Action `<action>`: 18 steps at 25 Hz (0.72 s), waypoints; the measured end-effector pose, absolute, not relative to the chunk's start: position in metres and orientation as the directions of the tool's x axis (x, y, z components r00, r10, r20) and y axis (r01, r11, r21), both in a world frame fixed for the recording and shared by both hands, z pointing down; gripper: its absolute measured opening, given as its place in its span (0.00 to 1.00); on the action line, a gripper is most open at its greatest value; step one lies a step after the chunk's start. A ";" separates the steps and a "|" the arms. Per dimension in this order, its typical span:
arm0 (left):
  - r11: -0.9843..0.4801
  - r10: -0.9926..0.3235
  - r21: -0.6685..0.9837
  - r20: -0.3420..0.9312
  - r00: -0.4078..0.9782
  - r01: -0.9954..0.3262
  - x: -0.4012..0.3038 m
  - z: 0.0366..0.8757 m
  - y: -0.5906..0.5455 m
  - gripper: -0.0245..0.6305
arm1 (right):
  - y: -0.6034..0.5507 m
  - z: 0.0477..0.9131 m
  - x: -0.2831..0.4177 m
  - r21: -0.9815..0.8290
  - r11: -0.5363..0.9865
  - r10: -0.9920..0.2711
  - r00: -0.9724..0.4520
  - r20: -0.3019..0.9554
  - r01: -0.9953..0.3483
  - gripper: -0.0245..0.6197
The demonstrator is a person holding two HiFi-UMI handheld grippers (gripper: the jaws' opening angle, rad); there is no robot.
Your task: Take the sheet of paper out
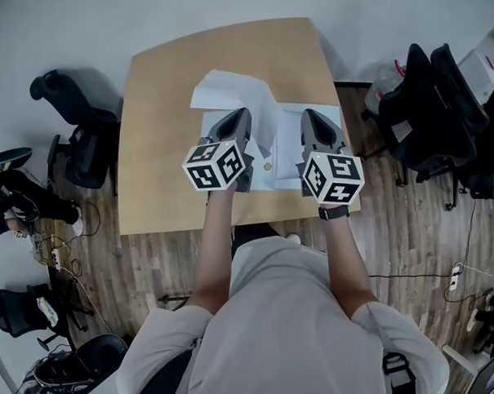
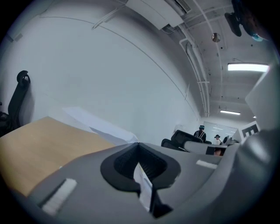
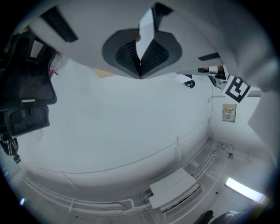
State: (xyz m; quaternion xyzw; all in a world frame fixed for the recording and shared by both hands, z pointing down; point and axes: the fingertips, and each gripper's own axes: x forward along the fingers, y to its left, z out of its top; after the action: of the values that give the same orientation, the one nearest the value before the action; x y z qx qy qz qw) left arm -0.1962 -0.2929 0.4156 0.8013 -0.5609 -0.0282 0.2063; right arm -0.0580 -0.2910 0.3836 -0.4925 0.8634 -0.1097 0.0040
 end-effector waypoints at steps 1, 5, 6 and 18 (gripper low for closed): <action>-0.299 -0.912 0.359 0.163 0.375 -0.884 -0.191 0.407 -0.290 0.05 | -0.289 0.376 -0.054 -0.195 0.488 -0.857 -0.509 0.083 -0.851 0.06; -0.333 -0.922 0.315 0.089 0.376 -0.889 -0.175 0.376 -0.283 0.05 | -0.281 0.341 -0.036 -0.196 0.475 -0.874 -0.485 0.007 -0.858 0.06; -0.334 -0.926 0.297 0.075 0.371 -0.895 -0.172 0.369 -0.281 0.05 | -0.279 0.334 -0.033 -0.184 0.473 -0.877 -0.480 -0.004 -0.862 0.06; -0.269 -0.963 0.061 0.001 0.270 -0.961 -0.167 0.321 -0.265 0.05 | -0.265 0.313 -0.031 -0.029 0.470 -0.882 -0.470 -0.009 -0.882 0.06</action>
State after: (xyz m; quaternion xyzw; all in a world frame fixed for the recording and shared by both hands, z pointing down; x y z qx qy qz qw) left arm -0.1670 -0.2651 0.3211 0.7964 -0.6040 -0.0179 0.0245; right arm -0.0311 -0.2647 0.3131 -0.5145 0.8574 -0.0101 0.0112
